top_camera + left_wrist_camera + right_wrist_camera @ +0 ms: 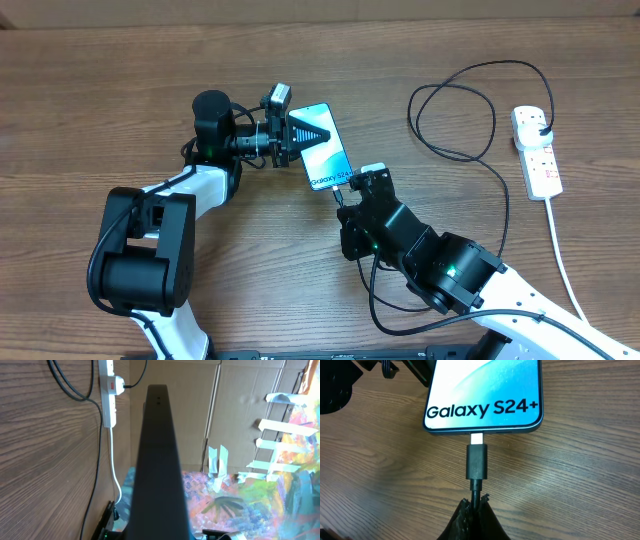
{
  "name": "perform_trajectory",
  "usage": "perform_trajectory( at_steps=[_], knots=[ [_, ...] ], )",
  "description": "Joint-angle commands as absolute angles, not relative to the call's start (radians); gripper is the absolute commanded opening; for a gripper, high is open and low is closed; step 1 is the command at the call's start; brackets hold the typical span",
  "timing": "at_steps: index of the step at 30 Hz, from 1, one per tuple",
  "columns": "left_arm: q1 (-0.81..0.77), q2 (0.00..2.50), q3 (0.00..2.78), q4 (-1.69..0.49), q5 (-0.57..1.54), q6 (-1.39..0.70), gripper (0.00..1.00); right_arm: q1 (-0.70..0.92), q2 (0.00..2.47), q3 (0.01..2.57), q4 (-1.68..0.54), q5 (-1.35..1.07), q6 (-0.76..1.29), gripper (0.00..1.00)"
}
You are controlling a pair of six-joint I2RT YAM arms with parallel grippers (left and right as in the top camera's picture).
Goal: Plug charger to phone and switch on socket
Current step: 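Align the plug with the phone port and push it upward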
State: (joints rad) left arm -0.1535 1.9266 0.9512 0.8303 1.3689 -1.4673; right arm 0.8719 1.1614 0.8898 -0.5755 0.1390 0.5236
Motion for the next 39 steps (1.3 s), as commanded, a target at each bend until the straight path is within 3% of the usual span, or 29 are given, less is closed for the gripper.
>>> perform_trajectory(
  at_steps=[1, 39],
  knots=[
    [-0.154, 1.926, 0.975, 0.834, 1.408, -1.482, 0.04, 0.878, 1.148, 0.891, -0.558, 0.157, 0.519, 0.04],
    [-0.176, 1.926, 0.975, 0.835, 1.475, -1.47, 0.04, 0.878, 1.199, 0.891, -0.495, 0.168, 0.463, 0.04]
  ],
)
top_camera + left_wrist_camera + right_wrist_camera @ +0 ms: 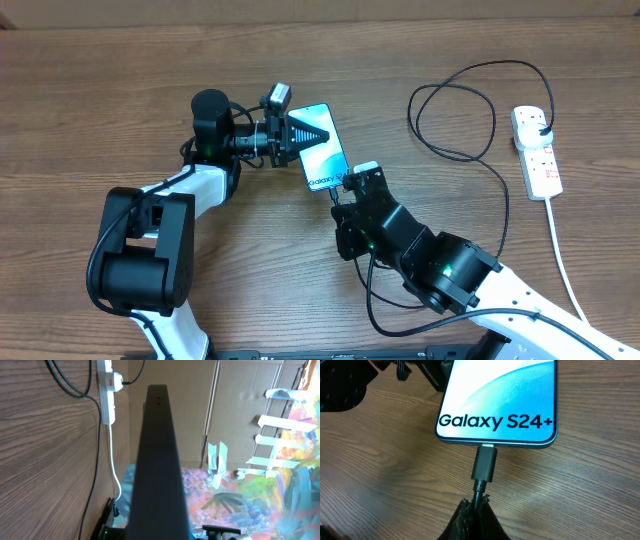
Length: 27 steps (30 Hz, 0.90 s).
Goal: Plug charger to phone and switch on socket
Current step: 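Align the plug with the phone port and push it upward, then open the right gripper to release the inserted plug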
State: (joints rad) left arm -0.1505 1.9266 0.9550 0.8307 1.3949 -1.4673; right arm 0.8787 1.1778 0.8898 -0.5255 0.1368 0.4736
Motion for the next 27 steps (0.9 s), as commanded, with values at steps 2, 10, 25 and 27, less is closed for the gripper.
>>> perform_trajectory(
  at_steps=[2, 10, 25, 27],
  knots=[
    [-0.18, 1.926, 0.975, 0.836, 1.484, -1.459, 0.04, 0.878, 1.206, 0.891, -0.49, 0.168, 0.463, 0.04],
    [-0.183, 1.926, 0.975, 0.836, 1.523, -1.408, 0.04, 0.878, 1.206, 0.891, -0.474, 0.22, 0.463, 0.04],
    [-0.217, 1.926, 0.975, 0.843, 1.553, -1.33, 0.04, 0.878, 1.206, 0.891, -0.45, 0.22, 0.463, 0.04],
    [-0.213, 1.926, 0.975, 0.843, 1.543, -1.317, 0.04, 0.878, 1.201, 0.892, -0.465, 0.22, 0.463, 0.09]
  ],
)
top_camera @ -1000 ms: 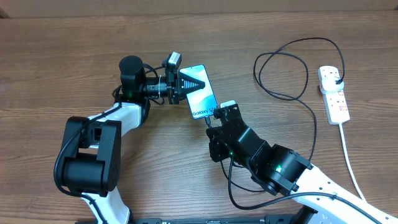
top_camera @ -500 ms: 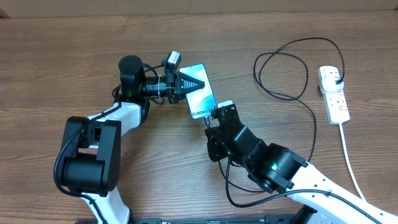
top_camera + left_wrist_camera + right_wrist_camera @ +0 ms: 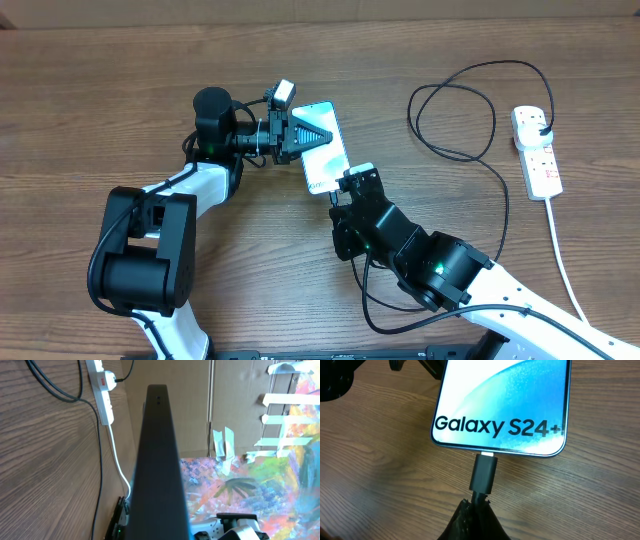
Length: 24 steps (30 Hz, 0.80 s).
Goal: Plug charger to phone and switch on socket
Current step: 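Open the right gripper to release the inserted plug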
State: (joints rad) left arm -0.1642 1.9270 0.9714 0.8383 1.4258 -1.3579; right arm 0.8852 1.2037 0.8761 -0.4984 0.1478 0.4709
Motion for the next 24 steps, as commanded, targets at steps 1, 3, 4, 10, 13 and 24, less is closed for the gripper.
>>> perform_trajectory(
  at_steps=[1, 3, 4, 10, 13, 24],
  knots=[
    [-0.208, 1.926, 0.975, 0.843, 1.536, -1.29, 0.04, 0.878, 1.191, 0.894, -0.481, 0.22, 0.463, 0.15],
    [-0.203, 1.926, 0.975, 0.843, 1.513, -1.222, 0.04, 0.878, 1.155, 0.911, -0.536, 0.22, 0.463, 0.28],
    [-0.201, 1.926, 0.975, 0.843, 1.5, -1.185, 0.04, 0.878, 1.134, 0.925, -0.57, 0.22, 0.463, 0.31],
    [-0.202, 1.926, 0.975, 0.844, 1.459, -1.059, 0.04, 0.878, 0.994, 0.962, -0.722, 0.197, 0.467, 0.55],
    [-0.202, 1.926, 0.975, 0.847, 1.451, -1.039, 0.04, 0.878, 0.984, 0.955, -0.751, 0.112, 0.471, 0.68],
    [-0.202, 1.926, 0.975, 0.846, 1.434, -1.16, 0.04, 0.878, 1.294, 0.928, -0.685, 0.11, 0.528, 0.5]
  ],
)
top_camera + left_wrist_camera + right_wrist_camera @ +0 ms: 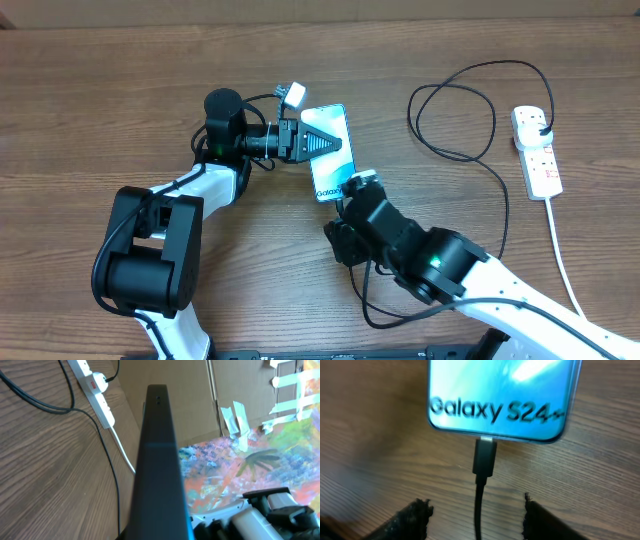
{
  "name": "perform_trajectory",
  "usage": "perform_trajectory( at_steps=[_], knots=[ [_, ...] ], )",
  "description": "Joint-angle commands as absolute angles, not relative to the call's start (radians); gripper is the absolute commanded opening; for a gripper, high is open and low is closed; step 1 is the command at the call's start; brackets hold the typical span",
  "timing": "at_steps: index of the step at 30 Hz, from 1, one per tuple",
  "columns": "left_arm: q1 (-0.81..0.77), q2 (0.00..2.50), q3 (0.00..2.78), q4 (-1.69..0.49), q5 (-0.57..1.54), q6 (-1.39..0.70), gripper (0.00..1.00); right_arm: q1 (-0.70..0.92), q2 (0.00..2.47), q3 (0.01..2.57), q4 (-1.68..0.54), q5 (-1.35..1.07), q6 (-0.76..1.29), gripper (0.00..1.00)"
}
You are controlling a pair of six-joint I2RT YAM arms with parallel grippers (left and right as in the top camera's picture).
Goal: Plug charger to phone and switch on socket
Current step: 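Open the right gripper to release the inserted plug, then lower the phone flat onto the table with the left gripper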
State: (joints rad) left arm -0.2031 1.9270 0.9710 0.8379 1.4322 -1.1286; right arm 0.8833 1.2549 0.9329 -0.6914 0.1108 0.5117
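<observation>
The phone (328,150) with its blue "Galaxy S24+" screen (500,395) is held at its top end by my left gripper (303,142), which is shut on it. In the left wrist view the phone's dark edge (159,460) fills the middle. The black charger plug (485,456) sits in the phone's bottom port and its cable (480,510) runs back between my right gripper's fingers (414,520). My right gripper (477,517) stands open around the cable without touching it, just below the phone (350,205). The white socket strip (537,150) lies at the far right.
The black cable (455,110) loops across the table between the phone and the strip, where its adapter (541,125) is plugged in. The strip's white lead (560,255) runs toward the front edge. A red switch (94,382) shows on the strip.
My right gripper has opened and let go of the cable; the plug stays in the phone. The phone and my left gripper have shifted slightly right.
At first my right gripper was shut on the cable with the plug's metal tip still showing at the phone's port, the left holding the phone. Then the plug sat fully in the port. Now the right gripper is open and the plug remains in.
</observation>
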Motion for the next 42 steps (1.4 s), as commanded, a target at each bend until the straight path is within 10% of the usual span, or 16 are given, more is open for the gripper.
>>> perform_trajectory(
  at_steps=[1, 11, 33, 42],
  knots=[
    [-0.202, 1.926, 0.975, 0.846, 1.434, -1.16, 0.04, 0.878, 1.306, 0.928, -0.686, 0.109, 0.529, 0.44],
    [-0.203, 1.926, 0.975, 0.846, 1.468, -1.132, 0.04, 0.878, 1.316, 0.928, -0.62, 0.115, 0.527, 0.04],
    [-0.236, 1.926, 0.91, 0.846, 1.579, -1.085, 0.04, 0.875, 1.317, 0.984, -0.511, 0.156, 0.478, 0.04],
    [-0.236, 1.926, 0.917, 1.032, 1.375, -1.297, 0.04, 0.875, 1.151, 1.022, -0.657, 0.157, 0.478, 0.6]
  ],
)
